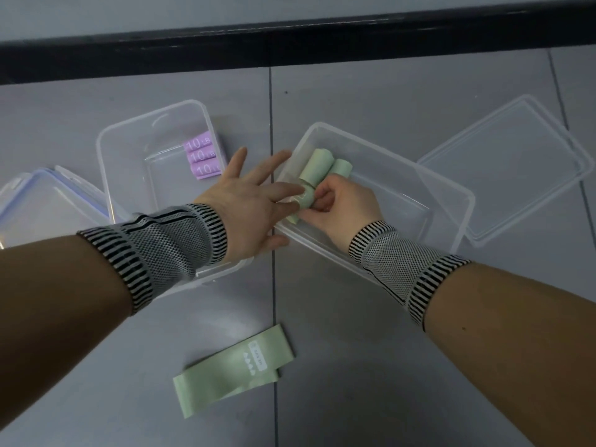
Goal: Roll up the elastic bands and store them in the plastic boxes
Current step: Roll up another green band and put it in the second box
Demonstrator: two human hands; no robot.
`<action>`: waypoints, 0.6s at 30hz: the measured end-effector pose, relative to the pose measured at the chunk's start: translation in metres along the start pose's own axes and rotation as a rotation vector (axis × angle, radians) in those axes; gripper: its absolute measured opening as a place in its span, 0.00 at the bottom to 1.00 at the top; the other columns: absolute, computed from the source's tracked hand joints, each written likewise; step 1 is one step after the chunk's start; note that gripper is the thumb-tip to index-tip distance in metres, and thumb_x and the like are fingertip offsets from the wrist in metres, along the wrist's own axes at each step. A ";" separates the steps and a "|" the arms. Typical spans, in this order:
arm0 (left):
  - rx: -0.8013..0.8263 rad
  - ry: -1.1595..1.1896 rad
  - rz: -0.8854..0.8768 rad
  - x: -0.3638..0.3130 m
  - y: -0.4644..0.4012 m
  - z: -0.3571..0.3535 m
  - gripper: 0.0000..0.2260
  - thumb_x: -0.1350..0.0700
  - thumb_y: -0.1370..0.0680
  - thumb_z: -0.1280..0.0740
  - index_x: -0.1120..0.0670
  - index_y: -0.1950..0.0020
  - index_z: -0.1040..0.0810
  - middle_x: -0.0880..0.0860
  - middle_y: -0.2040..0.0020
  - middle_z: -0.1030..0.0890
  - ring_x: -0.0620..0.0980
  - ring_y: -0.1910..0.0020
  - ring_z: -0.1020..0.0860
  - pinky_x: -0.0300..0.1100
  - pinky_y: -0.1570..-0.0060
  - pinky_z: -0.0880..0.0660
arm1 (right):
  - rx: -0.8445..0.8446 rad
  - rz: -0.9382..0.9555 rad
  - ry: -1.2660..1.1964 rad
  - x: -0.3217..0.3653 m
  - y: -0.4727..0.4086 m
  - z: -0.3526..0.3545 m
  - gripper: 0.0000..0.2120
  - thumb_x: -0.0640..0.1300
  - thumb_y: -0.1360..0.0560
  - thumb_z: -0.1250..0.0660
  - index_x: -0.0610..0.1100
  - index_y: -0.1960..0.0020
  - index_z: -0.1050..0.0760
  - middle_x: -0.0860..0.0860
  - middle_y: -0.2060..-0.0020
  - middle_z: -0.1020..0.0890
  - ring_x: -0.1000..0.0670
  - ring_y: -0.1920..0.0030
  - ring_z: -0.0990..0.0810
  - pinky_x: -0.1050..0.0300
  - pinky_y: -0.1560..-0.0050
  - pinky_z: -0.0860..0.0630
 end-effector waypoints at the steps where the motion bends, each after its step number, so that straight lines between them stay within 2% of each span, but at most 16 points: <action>1: -0.007 0.029 0.001 0.000 0.000 -0.001 0.28 0.36 0.23 0.47 0.42 0.25 0.43 0.41 0.23 0.51 0.55 0.26 0.68 0.65 0.31 0.61 | 0.018 0.020 0.019 0.001 0.001 0.001 0.20 0.54 0.35 0.24 0.48 0.50 0.27 0.56 0.62 0.20 0.53 0.58 0.20 0.57 0.51 0.23; 3: -0.037 0.082 0.002 -0.002 -0.001 -0.003 0.27 0.37 0.23 0.44 0.42 0.25 0.42 0.41 0.23 0.51 0.55 0.25 0.67 0.63 0.30 0.59 | 0.034 0.056 0.091 0.003 0.003 0.003 0.27 0.57 0.36 0.24 0.48 0.44 0.30 0.56 0.60 0.23 0.54 0.57 0.22 0.60 0.51 0.26; 6: -0.118 0.152 0.004 -0.002 -0.001 -0.004 0.26 0.39 0.23 0.41 0.43 0.26 0.37 0.42 0.23 0.47 0.55 0.24 0.64 0.62 0.29 0.57 | 0.040 0.104 0.197 0.005 0.001 0.002 0.31 0.59 0.37 0.24 0.48 0.40 0.32 0.55 0.55 0.24 0.52 0.53 0.22 0.59 0.51 0.28; 9: -0.197 0.205 -0.002 -0.001 -0.001 -0.004 0.25 0.41 0.25 0.39 0.46 0.29 0.32 0.43 0.24 0.42 0.56 0.24 0.60 0.61 0.29 0.55 | 0.020 0.133 0.263 0.005 -0.001 -0.001 0.31 0.61 0.37 0.25 0.48 0.42 0.32 0.53 0.52 0.22 0.51 0.52 0.22 0.57 0.50 0.26; 13: -0.274 0.254 -0.029 -0.001 -0.002 -0.003 0.23 0.44 0.27 0.35 0.51 0.35 0.24 0.47 0.27 0.34 0.59 0.24 0.52 0.61 0.30 0.50 | -0.002 0.128 0.337 0.005 -0.002 -0.003 0.30 0.64 0.37 0.27 0.49 0.46 0.33 0.54 0.52 0.23 0.51 0.55 0.24 0.54 0.53 0.25; 15: -0.298 0.267 -0.038 0.000 -0.003 -0.004 0.23 0.43 0.28 0.37 0.52 0.37 0.22 0.48 0.29 0.31 0.60 0.24 0.49 0.62 0.31 0.47 | -0.017 0.135 0.343 0.005 -0.003 -0.005 0.29 0.65 0.37 0.27 0.48 0.46 0.33 0.53 0.53 0.23 0.51 0.55 0.23 0.54 0.54 0.24; 18: -0.404 0.250 -0.081 0.001 -0.002 -0.004 0.24 0.42 0.29 0.41 0.54 0.42 0.19 0.51 0.35 0.24 0.64 0.28 0.37 0.64 0.37 0.37 | -0.037 0.157 0.297 0.005 -0.001 -0.006 0.28 0.63 0.36 0.27 0.47 0.47 0.32 0.52 0.53 0.21 0.49 0.53 0.21 0.53 0.53 0.24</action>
Point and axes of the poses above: each hand's wrist, its own y-axis away from the middle knuckle, its own z-axis out of the back of the hand, x = y × z, the point moved 5 cm from there along -y, towards the middle knuckle
